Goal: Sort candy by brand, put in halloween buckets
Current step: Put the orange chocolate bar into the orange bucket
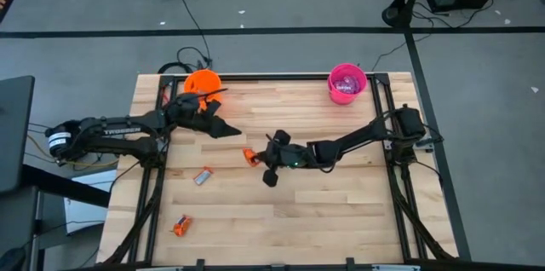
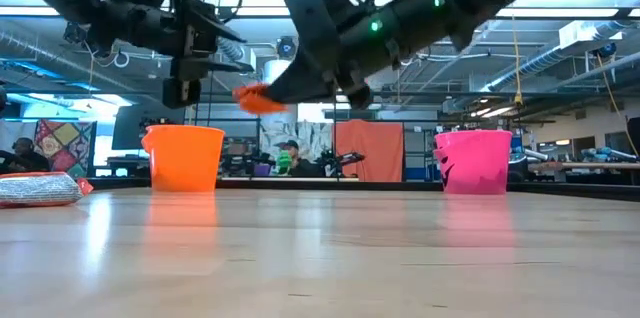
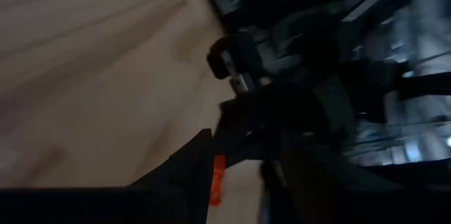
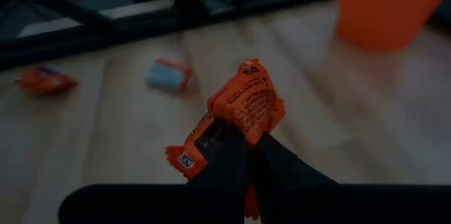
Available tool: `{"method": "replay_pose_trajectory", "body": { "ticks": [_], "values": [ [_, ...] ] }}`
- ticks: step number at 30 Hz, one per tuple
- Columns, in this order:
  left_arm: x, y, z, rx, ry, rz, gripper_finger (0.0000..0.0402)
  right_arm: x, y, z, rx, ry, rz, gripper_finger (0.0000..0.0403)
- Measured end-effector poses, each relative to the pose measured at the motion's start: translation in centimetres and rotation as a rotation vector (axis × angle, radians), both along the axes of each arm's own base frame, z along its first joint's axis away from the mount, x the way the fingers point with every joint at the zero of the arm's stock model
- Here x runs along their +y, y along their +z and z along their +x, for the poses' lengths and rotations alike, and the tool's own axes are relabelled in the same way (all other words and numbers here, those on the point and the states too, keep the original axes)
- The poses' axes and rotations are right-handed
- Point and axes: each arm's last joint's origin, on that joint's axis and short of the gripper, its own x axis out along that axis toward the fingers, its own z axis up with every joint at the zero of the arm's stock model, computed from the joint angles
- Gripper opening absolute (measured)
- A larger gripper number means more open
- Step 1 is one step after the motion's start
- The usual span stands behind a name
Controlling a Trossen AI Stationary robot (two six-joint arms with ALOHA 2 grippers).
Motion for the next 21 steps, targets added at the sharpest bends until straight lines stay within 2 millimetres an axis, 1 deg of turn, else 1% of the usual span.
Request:
{"method": "replay_pose_trajectory", "body": {
  "ticks": [1,4,7,12,14,19,21],
  "values": [
    [-0.1,-0.2,0.0,-0.023,0.003,-0.017,0.0164,0.0,0.4,-0.1,-0.005,-0.009,-0.032,0.0018],
    [-0.3,-0.6,-0.1,-0.010,-0.003,-0.043,0.0164,0.0,1.8,-0.4,-0.024,-0.054,-0.139,0.0016],
    [-0.6,-0.7,0.0,-0.011,-0.017,-0.045,0.0164,-0.4,2.6,-0.6,-0.030,-0.078,-0.199,0.0017],
    [-0.7,-1.0,0.2,0.013,0.009,-0.075,0.0164,-1.6,2.6,-0.5,-0.018,-0.087,-0.222,0.0020],
    [-0.6,-1.4,0.4,0.039,0.012,-0.084,0.0164,-1.8,2.6,-0.4,-0.019,-0.070,-0.214,0.0019],
    [-0.6,-2.5,1.2,0.079,0.015,-0.094,0.0164,-2.0,2.7,-0.3,-0.036,-0.040,-0.209,0.0020],
    [-0.6,-2.6,1.6,0.057,0.012,-0.088,0.0163,-2.1,2.6,-0.3,-0.034,-0.040,-0.209,0.0020]
  ]
}}
